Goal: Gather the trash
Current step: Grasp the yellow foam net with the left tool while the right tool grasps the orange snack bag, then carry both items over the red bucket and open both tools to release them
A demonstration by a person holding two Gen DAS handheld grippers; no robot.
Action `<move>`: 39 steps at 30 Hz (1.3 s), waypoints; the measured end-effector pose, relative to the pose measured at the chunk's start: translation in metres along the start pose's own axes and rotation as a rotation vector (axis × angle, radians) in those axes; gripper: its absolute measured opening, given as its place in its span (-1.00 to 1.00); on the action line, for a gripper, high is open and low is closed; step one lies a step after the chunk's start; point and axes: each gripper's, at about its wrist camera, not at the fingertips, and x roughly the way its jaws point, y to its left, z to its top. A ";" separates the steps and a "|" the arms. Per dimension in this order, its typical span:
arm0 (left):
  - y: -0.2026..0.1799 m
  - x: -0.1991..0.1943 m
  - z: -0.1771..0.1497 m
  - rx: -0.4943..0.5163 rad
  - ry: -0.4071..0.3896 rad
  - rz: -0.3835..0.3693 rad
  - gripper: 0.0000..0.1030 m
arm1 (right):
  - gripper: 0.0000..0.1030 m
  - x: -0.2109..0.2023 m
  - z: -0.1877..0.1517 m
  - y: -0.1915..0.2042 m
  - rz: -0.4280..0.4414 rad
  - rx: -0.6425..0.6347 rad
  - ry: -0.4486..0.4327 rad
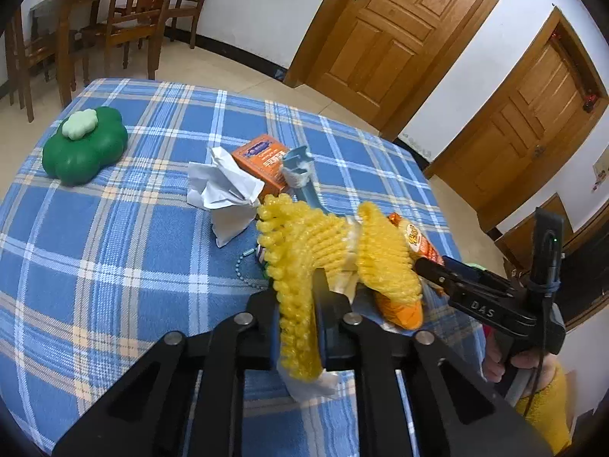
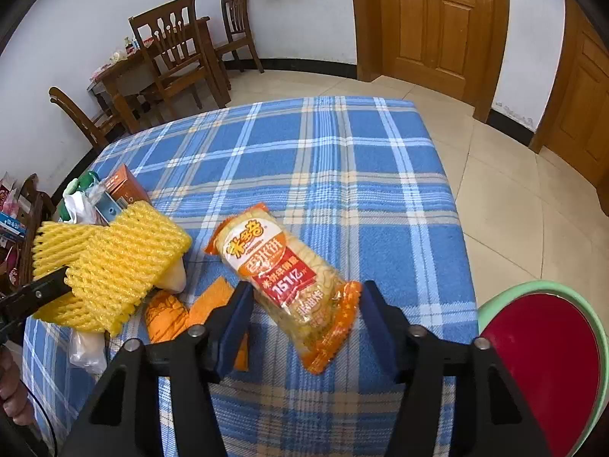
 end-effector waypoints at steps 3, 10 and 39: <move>-0.003 -0.007 -0.002 0.003 -0.012 -0.011 -0.76 | 0.04 -0.003 -0.003 -0.002 0.009 0.019 -0.008; -0.010 -0.024 -0.005 0.013 -0.039 -0.029 -0.77 | -0.17 -0.016 -0.012 -0.003 0.027 0.057 -0.041; -0.085 -0.065 -0.028 0.152 -0.067 -0.144 -0.77 | -0.19 -0.131 -0.073 -0.031 0.046 0.257 -0.239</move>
